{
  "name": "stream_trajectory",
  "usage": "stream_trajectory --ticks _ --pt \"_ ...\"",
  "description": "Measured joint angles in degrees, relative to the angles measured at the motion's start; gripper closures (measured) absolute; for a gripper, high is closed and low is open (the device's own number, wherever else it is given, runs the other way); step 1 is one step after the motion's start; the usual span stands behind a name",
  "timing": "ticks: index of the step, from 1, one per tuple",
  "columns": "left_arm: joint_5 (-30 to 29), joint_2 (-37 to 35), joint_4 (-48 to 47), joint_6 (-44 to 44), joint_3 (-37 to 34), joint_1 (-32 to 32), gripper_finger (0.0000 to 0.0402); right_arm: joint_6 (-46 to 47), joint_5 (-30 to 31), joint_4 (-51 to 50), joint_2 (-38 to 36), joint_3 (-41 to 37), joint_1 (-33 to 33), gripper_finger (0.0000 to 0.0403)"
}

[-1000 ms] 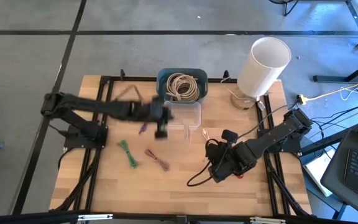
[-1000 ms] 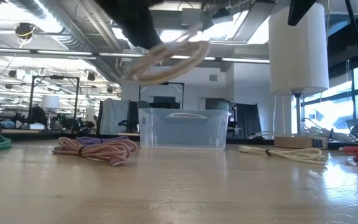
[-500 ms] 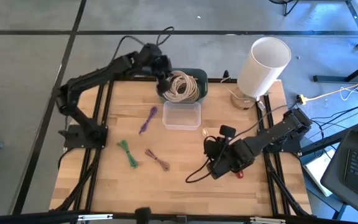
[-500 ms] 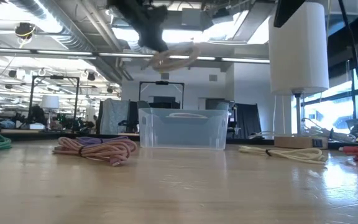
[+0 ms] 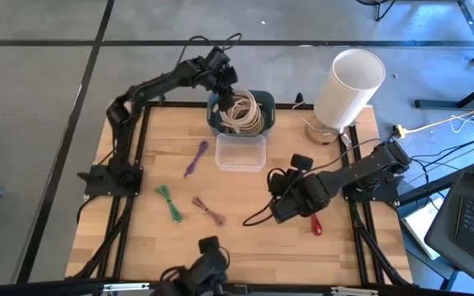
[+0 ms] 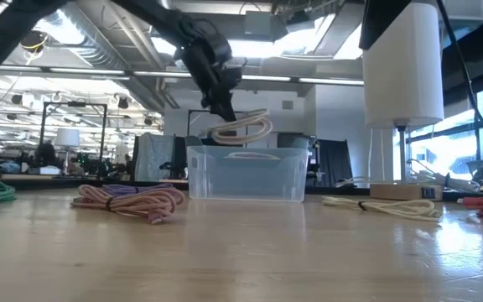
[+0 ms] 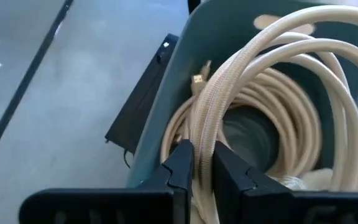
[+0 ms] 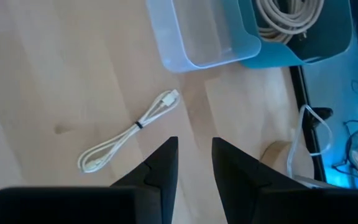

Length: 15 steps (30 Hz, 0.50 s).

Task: Pick & Place USB Port
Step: Put the brown HDMI cable into the blue bin

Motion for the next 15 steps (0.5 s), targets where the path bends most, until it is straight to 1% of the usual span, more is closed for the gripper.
stream_trajectory --ticks 6,15 --pt "-0.6 5.8 0.4 1.1 1.7 0.1 0.0373 0.0 0.0 -0.5 0.0 0.0 -1.1 0.0302" --pt "-2.0 10.3 3.6 -0.8 1.9 0.3 0.0373 1.1 0.0 -0.5 0.0 0.0 -1.2 0.0302"
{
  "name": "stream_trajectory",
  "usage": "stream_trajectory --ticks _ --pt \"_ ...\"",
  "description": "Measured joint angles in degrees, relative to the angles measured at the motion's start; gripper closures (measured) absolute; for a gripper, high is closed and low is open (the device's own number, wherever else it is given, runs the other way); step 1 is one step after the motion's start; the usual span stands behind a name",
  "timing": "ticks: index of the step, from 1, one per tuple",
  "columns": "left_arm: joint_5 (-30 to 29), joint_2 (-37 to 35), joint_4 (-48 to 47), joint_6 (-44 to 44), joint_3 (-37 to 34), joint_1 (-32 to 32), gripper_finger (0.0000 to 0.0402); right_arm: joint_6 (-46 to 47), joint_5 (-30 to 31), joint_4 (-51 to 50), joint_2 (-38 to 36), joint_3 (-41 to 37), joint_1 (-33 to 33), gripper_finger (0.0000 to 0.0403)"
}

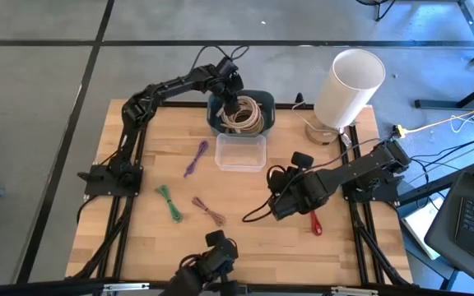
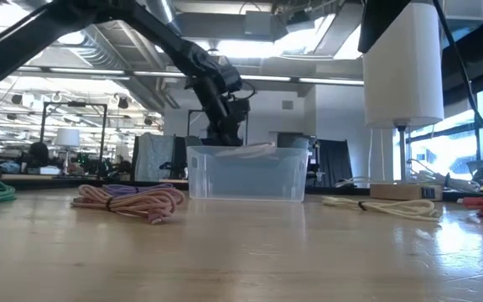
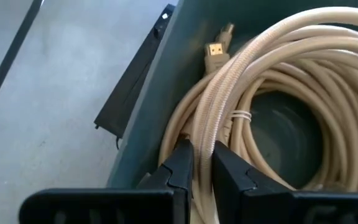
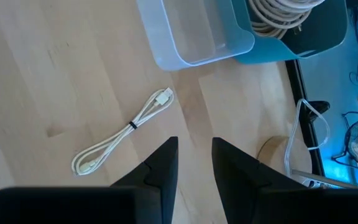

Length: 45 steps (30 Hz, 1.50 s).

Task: Pick & Place USB Port
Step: Put the brown HDMI cable into the blue bin, then put the purple charger cable into the transparent bin

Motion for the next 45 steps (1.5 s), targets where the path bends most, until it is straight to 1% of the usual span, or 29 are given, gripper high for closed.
stream_trajectory --ticks 4,15,17,20,23,24,27,29,31,36,39,42,45 --pt "-1.5 1.1 0.0 -0.5 0.1 -0.1 0.0373 0.2 0.0 0.0 0.0 0.0 0.0 0.0302" --pt "-1.2 1.3 0.1 -1.0 0.0 0.0 0.0371 0.8 0.0 0.2 0.0 0.0 0.0 0.0302" --pt "0.3 1.3 0.2 -0.9 0.0 0.0 0.0351 1.2 0.0 0.1 0.0 0.0 0.0 0.0302" --pt "0.2 1.2 0.2 -0.9 0.0 -0.4 0.0299 1.8 -0.3 0.1 0.0 0.0 0.0 0.0302" --pt "-0.9 0.8 0.3 -0.9 0.0 -0.6 0.0245 1.8 -0.5 0.1 0.0 0.0 0.1 0.0302" --pt "-2.1 0.7 0.6 -0.9 0.0 -0.8 0.0229 1.8 -0.5 0.1 0.0 0.0 0.2 0.0302" --pt "-4.6 0.7 0.4 -0.9 0.0 -1.1 0.0191 1.9 -0.5 0.1 0.0 0.0 0.2 0.0302" --pt "-4.8 0.3 -0.2 -0.9 0.0 -1.1 0.0175 1.9 -0.5 0.0 0.0 0.0 0.2 0.0302" --pt "-4.7 -0.6 -0.7 -0.9 -0.1 -1.3 0.0168 1.9 -0.5 0.0 0.0 0.0 0.2 0.0302" --pt "-4.7 -6.0 -0.5 -1.0 -0.1 -1.3 0.0169 1.9 -0.5 -0.1 0.0 0.0 0.2 0.0302" --pt "-1.4 -10.4 -2.4 -2.7 -0.1 -1.6 0.0169 1.8 -0.6 -0.1 0.0 0.0 0.2 0.0302" --pt "5.5 -16.0 -6.0 -5.2 0.0 -2.5 0.0167 1.8 -0.7 -0.7 0.0 0.0 0.2 0.0302" --pt "12.0 -21.5 -12.6 -6.3 0.0 -4.6 0.0168 2.0 -0.7 -2.4 0.0 0.0 0.2 0.0302"
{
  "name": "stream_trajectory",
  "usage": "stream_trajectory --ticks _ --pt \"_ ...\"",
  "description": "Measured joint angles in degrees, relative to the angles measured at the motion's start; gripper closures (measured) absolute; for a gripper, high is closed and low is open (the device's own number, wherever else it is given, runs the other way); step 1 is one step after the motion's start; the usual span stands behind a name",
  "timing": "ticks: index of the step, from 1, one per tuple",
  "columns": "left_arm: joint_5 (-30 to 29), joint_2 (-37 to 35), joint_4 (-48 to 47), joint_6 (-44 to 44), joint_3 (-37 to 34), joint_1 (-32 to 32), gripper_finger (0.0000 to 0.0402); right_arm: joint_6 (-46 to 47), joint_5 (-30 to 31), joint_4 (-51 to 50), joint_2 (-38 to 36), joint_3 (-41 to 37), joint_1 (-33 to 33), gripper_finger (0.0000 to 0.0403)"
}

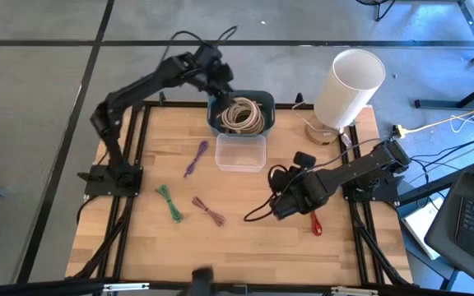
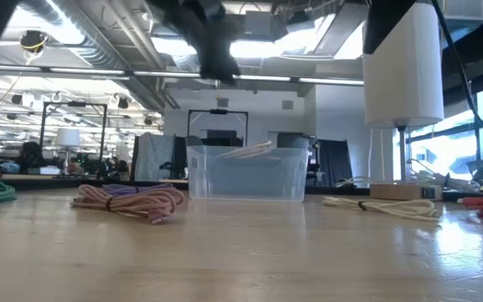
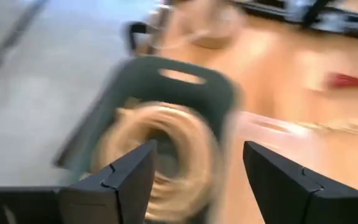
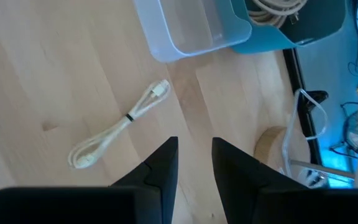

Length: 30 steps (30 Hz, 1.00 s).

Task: Pick & Place USB Port
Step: Put the purple charger cable into the transparent bin

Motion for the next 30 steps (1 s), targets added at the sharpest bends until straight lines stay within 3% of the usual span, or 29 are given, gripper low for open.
stream_trajectory --ticks 6,11,16,23,30 --pt "1.9 -10.9 -15.8 -2.5 0.0 -8.6 0.017 -0.2 0.0 -0.4 0.0 0.0 0.1 0.0302" --pt "-0.8 -17.6 -21.8 -9.9 0.0 -20.3 0.0167 -0.3 0.0 -0.4 0.0 0.0 0.1 0.0302" --pt "-15.6 -22.4 -23.7 -21.4 -3.3 -34.7 0.017 -0.3 0.3 -0.4 0.0 0.0 0.9 0.0302" --pt "-37.4 -27.9 -23.6 -44.1 -21.2 -52.4 0.0171 -2.5 1.9 -0.4 0.0 0.0 2.5 0.0302" --pt "-45.0 -28.3 -21.6 -73.6 -39.2 -59.8 0.0171 -12.6 2.7 -0.4 0.0 0.0 1.7 0.0302"
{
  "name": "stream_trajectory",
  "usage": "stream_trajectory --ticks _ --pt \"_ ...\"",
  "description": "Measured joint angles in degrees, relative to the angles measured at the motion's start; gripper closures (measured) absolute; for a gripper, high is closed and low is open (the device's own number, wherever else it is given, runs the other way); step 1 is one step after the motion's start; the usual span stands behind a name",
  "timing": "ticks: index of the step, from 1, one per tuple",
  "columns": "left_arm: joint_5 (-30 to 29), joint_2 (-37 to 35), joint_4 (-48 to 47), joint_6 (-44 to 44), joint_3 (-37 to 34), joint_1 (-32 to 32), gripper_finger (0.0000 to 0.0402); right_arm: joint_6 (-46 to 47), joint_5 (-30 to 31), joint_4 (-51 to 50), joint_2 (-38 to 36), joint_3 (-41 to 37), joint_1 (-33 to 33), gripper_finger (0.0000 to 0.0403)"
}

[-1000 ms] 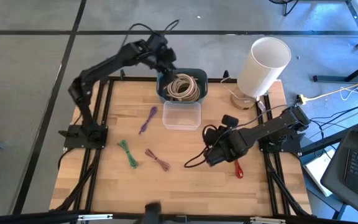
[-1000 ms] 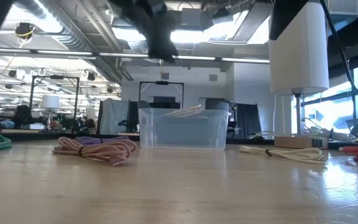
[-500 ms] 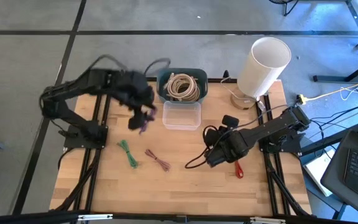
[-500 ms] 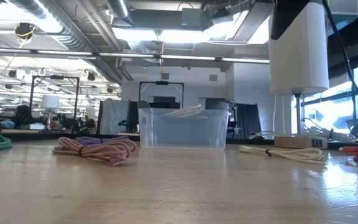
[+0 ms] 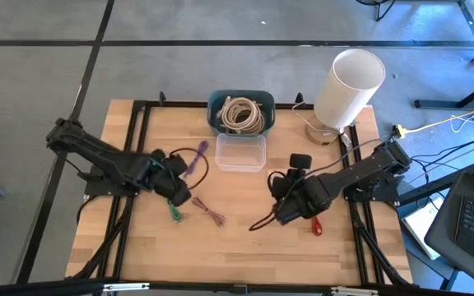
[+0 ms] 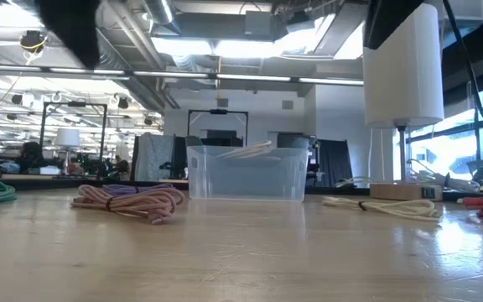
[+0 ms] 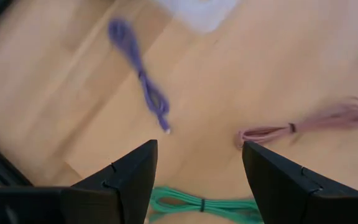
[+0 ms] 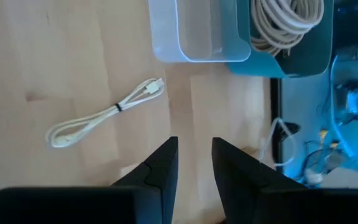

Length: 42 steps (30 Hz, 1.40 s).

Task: Pick & Place USB Port
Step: Put the purple charger cable into the transparent bin

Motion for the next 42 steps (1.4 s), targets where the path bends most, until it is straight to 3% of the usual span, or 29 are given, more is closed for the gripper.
stream_trajectory --ticks 5,11,15,18,22,25,30,42 --pt "0.4 0.1 3.8 -9.5 -7.6 -0.7 0.0171 1.9 -1.9 0.0 0.0 0.0 -1.4 0.0302" --pt "-8.1 0.1 4.1 -10.7 -9.6 4.9 0.0171 11.1 -5.1 0.3 0.0 0.0 -1.3 0.0302" --pt "-8.9 0.4 6.7 -9.7 -9.6 10.9 0.0171 12.6 -5.1 2.1 0.0 0.0 -1.4 0.0302" --pt "-8.5 2.5 12.5 -3.5 -9.6 14.5 0.0171 9.4 -5.4 3.9 0.0 0.0 -1.4 0.0302" --pt "-0.7 8.0 22.4 9.1 -9.6 19.7 0.0171 6.4 -5.5 4.0 0.0 0.0 -1.4 0.0302" --pt "4.9 12.8 23.6 15.6 -9.6 23.2 0.0171 5.4 -5.5 3.2 0.0 0.0 -1.2 0.0302" --pt "6.4 18.2 21.1 16.5 -9.6 28.3 0.0171 4.9 -5.5 0.9 0.0 0.0 -0.2 0.0302" --pt "11.3 22.8 27.4 21.6 -9.6 34.5 0.0171 4.9 -3.6 0.9 0.0 0.0 1.4 0.0302"
